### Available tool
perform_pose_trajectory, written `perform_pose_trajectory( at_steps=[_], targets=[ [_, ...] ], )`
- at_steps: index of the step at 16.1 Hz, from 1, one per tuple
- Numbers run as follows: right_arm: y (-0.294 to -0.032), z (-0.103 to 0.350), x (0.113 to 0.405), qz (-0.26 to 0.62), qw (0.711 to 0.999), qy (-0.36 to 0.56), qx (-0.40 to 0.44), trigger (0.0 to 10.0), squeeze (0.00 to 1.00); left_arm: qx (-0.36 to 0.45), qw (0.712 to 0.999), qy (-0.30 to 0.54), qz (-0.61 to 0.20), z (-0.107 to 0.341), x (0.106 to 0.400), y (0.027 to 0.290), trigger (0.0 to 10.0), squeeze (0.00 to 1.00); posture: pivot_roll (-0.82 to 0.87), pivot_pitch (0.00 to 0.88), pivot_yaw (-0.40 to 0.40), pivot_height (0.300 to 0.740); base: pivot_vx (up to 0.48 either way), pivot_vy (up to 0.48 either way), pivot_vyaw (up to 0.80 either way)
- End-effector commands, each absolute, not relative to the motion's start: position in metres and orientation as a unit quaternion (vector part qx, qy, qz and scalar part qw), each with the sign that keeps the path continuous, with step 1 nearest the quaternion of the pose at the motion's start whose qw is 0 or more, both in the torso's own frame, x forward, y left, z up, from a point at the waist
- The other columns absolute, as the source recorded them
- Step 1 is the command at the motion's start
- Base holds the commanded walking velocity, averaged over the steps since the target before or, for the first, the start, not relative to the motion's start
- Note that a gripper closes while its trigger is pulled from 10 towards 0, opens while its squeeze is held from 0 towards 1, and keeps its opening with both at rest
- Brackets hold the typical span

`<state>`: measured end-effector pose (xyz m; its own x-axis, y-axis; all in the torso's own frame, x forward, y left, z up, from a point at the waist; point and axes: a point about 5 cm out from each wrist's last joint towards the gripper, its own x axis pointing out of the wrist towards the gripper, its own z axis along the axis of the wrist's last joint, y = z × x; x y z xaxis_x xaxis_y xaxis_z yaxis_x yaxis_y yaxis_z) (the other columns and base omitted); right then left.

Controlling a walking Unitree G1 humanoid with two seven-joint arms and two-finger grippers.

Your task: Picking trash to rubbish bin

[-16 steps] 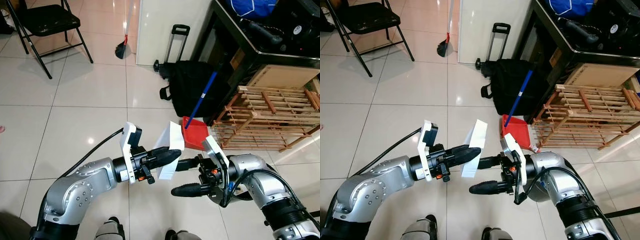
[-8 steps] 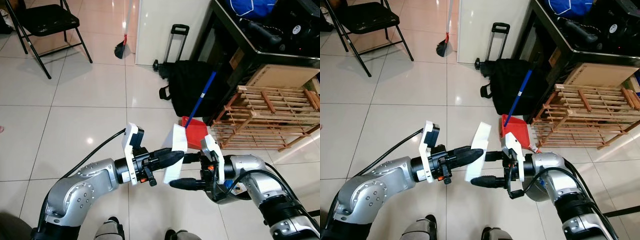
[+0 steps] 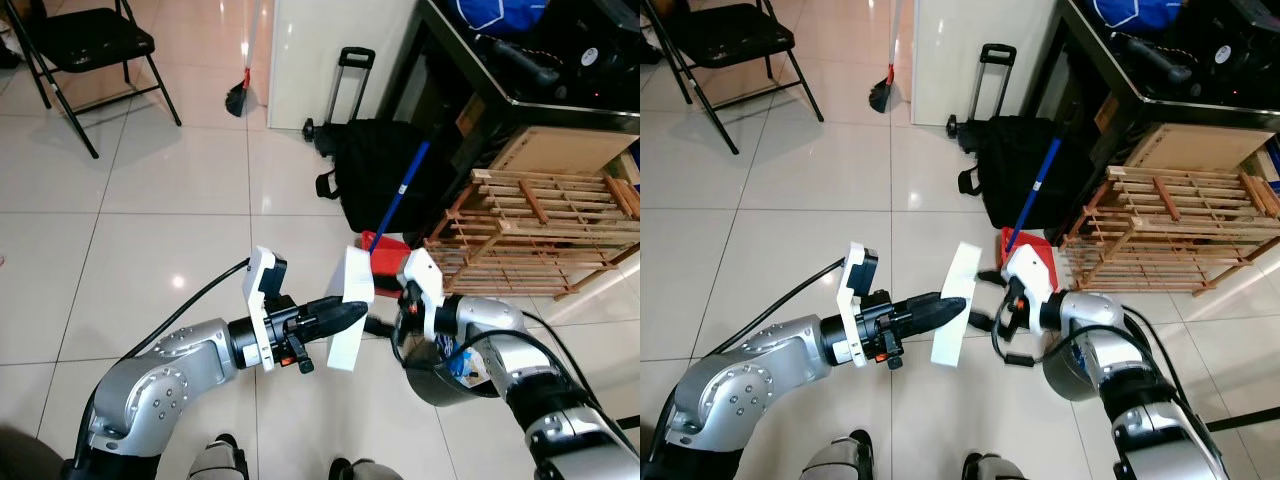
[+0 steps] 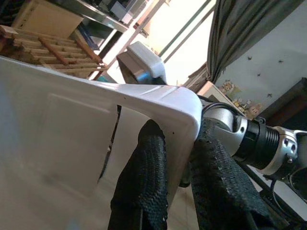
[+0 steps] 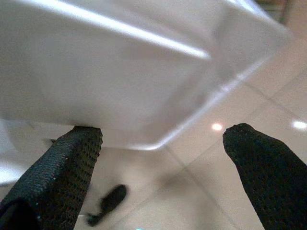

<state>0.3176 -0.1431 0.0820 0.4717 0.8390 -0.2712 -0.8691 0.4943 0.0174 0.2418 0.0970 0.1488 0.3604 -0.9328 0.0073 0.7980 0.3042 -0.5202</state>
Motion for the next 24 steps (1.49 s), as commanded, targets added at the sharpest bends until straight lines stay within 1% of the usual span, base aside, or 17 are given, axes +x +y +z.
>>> perform_pose_trajectory(
  at_steps=[1, 4, 5, 7, 8, 9, 10, 12, 13, 14, 15, 16, 17, 18, 21, 22, 24],
  targets=[
    [-0.152, 0.081, 0.324, 0.456, 0.878, 0.124, -0.077, 10.0, 0.51, -0.231, 0.78, 0.151, -0.562, 0.151, 0.237, 0.09, 10.0, 0.0, -0.04, 0.164, -0.161, 0.74, 0.0, 0.0, 0.0],
    [-0.156, 0.074, 0.329, 0.404, 0.899, 0.131, -0.107, 10.0, 0.51, -0.23, 0.78, 0.151, -0.562, 0.151, 0.236, 0.09, 10.0, 0.0, -0.04, 0.159, -0.161, 0.74, 0.0, 0.0, 0.0],
    [-0.157, 0.071, 0.33, 0.385, 0.906, 0.136, -0.111, 10.0, 0.57, -0.229, 0.781, 0.15, -0.562, 0.151, 0.235, 0.09, 10.0, 0.0, -0.04, 0.158, -0.161, 0.74, 0.0, 0.0, 0.0],
    [-0.16, 0.068, 0.331, 0.366, 0.913, 0.141, -0.115, 10.0, 0.57, -0.229, 0.782, 0.15, -0.56, 0.151, 0.235, 0.09, 10.0, 0.0, -0.04, 0.156, -0.161, 0.74, 0.0, 0.0, 0.0],
    [-0.161, 0.067, 0.331, 0.36, 0.914, 0.142, -0.123, 10.0, 0.52, -0.229, 0.783, 0.15, -0.559, 0.151, 0.235, 0.091, 10.0, 0.0, -0.04, 0.156, -0.161, 0.74, 0.0, 0.0, 0.0],
    [-0.162, 0.065, 0.331, 0.353, 0.916, 0.146, -0.123, 10.0, 0.35, -0.228, 0.783, 0.151, -0.559, 0.151, 0.235, 0.091, 10.0, 0.0, -0.04, 0.155, -0.161, 0.74, 0.0, 0.0, 0.0],
    [-0.163, 0.063, 0.331, 0.35, 0.916, 0.151, -0.127, 10.0, 0.0, -0.227, 0.783, 0.151, -0.558, 0.151, 0.235, 0.091, 10.0, 0.0, -0.04, 0.154, -0.161, 0.74, 0.0, 0.0, 0.0],
    [-0.164, 0.062, 0.331, 0.343, 0.918, 0.153, -0.127, 10.0, 0.0, -0.228, 0.784, 0.15, -0.558, 0.151, 0.235, 0.091, 10.0, 0.0, -0.03, 0.15, -0.161, 0.74, 0.0, 0.0, 0.0],
    [-0.164, 0.061, 0.331, 0.343, 0.919, 0.154, -0.117, 10.0, 1.0, -0.228, 0.783, 0.15, -0.558, 0.151, 0.235, 0.091, 10.0, 0.0, -0.03, 0.148, -0.161, 0.74, 0.0, 0.0, 0.0],
    [-0.164, 0.061, 0.331, 0.341, 0.919, 0.152, -0.124, 10.0, 1.0, -0.228, 0.783, 0.15, -0.559, 0.151, 0.235, 0.091, 10.0, 0.0, -0.03, 0.146, -0.16, 0.74, 0.0, 0.0, 0.0],
    [-0.164, 0.061, 0.331, 0.34, 0.919, 0.15, -0.129, 10.0, 0.62, -0.229, 0.783, 0.15, -0.559, 0.151, 0.235, 0.091, 10.0, 0.0, -0.03, 0.145, -0.162, 0.74, 0.0, 0.0, 0.0],
    [-0.164, 0.061, 0.331, 0.336, 0.919, 0.151, -0.137, 10.0, 0.0, -0.228, 0.783, 0.15, -0.559, 0.151, 0.235, 0.091, 10.0, 0.0, -0.03, 0.146, -0.162, 0.74, 0.0, 0.0, 0.0],
    [-0.164, 0.061, 0.332, 0.335, 0.92, 0.152, -0.139, 10.0, 0.0, -0.228, 0.783, 0.15, -0.559, 0.151, 0.235, 0.091, 10.0, 0.0, -0.03, 0.146, -0.162, 0.74, 0.0, 0.0, 0.0],
    [-0.168, 0.061, 0.334, 0.309, 0.926, 0.15, -0.155, 10.0, 0.0, -0.228, 0.784, 0.149, -0.558, 0.151, 0.235, 0.09, 10.0, 0.0, -0.03, 0.153, -0.166, 0.74, 0.0, 0.0, 0.0],
    [-0.184, 0.065, 0.343, 0.212, 0.947, 0.152, -0.189, 10.0, 0.0, -0.229, 0.787, 0.148, -0.554, 0.151, 0.236, 0.09, 10.0, 0.0, -0.03, 0.159, -0.169, 0.74, 0.0, 0.0, 0.0],
    [-0.195, 0.068, 0.346, 0.16, 0.951, 0.154, -0.215, 10.0, 0.0, -0.228, 0.791, 0.148, -0.548, 0.15, 0.236, 0.091, 10.0, 0.0, -0.03, 0.161, -0.171, 0.74, 0.0, 0.0, 0.0],
    [-0.203, 0.07, 0.347, 0.128, 0.953, 0.157, -0.228, 10.0, 0.0, -0.226, 0.794, 0.148, -0.545, 0.149, 0.237, 0.092, 10.0, 0.0, -0.03, 0.161, -0.172, 0.74, 0.0, 0.0, 0.0]
  ],
)
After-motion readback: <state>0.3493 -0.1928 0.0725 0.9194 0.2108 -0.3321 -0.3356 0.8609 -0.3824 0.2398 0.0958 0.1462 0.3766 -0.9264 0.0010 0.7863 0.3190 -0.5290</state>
